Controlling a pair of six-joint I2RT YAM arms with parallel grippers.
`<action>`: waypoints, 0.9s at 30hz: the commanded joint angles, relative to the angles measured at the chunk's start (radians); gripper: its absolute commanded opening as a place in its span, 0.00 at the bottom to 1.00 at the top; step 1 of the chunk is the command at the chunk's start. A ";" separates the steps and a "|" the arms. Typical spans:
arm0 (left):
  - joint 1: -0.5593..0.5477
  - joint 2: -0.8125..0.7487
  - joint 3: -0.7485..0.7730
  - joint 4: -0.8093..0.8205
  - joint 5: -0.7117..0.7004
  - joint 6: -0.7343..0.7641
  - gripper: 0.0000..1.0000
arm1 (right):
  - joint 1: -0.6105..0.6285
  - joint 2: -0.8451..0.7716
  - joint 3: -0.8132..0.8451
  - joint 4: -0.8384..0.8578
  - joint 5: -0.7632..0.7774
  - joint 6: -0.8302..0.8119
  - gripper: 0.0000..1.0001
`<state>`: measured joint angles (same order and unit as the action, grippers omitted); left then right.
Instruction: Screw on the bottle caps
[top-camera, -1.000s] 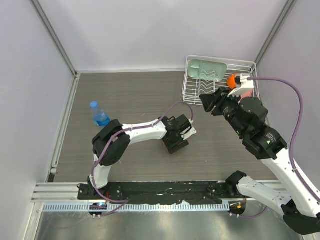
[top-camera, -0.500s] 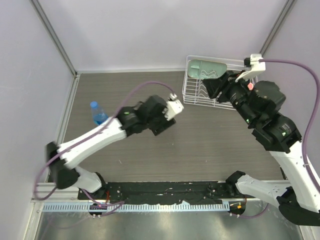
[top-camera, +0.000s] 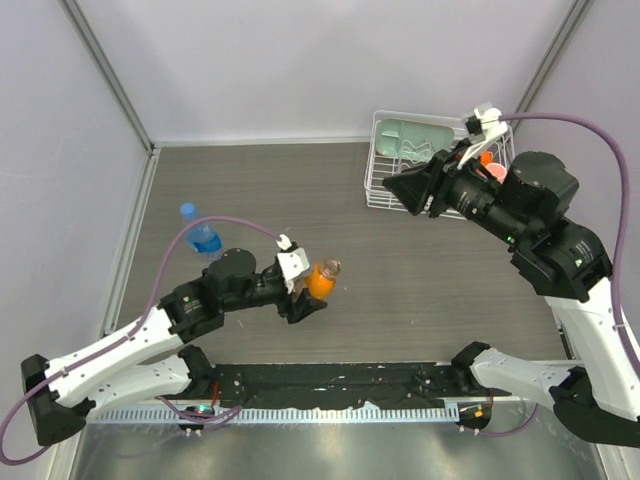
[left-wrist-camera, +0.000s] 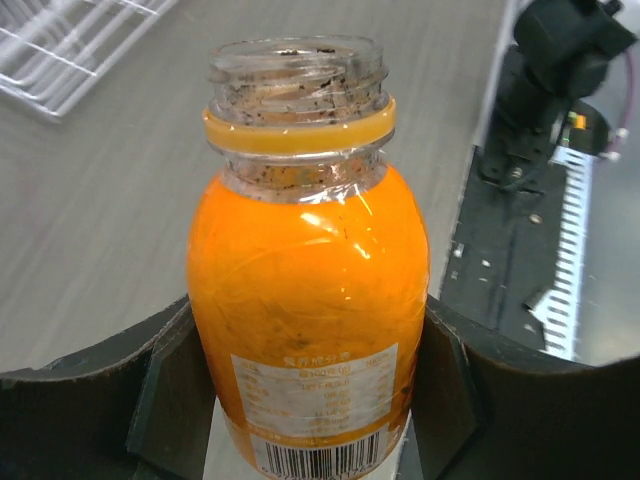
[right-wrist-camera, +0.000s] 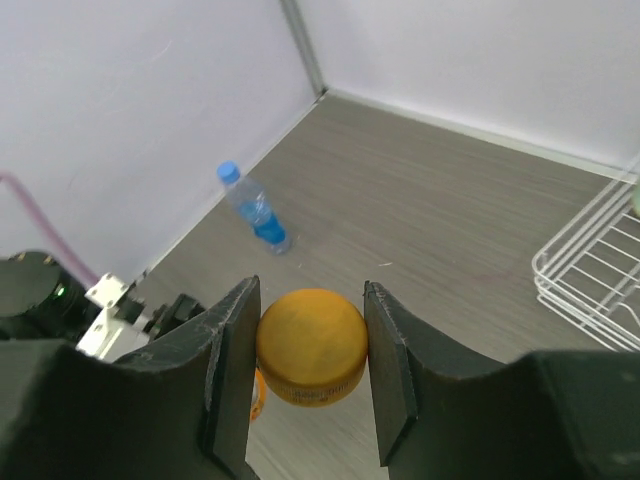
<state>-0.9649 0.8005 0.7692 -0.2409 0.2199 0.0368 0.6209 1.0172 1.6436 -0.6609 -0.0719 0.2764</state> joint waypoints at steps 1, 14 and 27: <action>0.000 0.011 0.045 0.258 0.156 -0.098 0.00 | 0.007 0.020 0.032 -0.005 -0.237 -0.083 0.01; 0.000 0.045 0.143 0.278 0.223 -0.186 0.00 | 0.086 0.072 0.021 0.100 -0.359 -0.192 0.01; 0.015 0.060 0.022 0.503 0.230 -0.207 0.00 | 0.258 0.179 0.121 0.121 -0.295 -0.220 0.01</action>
<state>-0.9665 0.8974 0.8387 0.1265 0.4549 -0.1684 0.8623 1.2057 1.7473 -0.6189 -0.3717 0.0547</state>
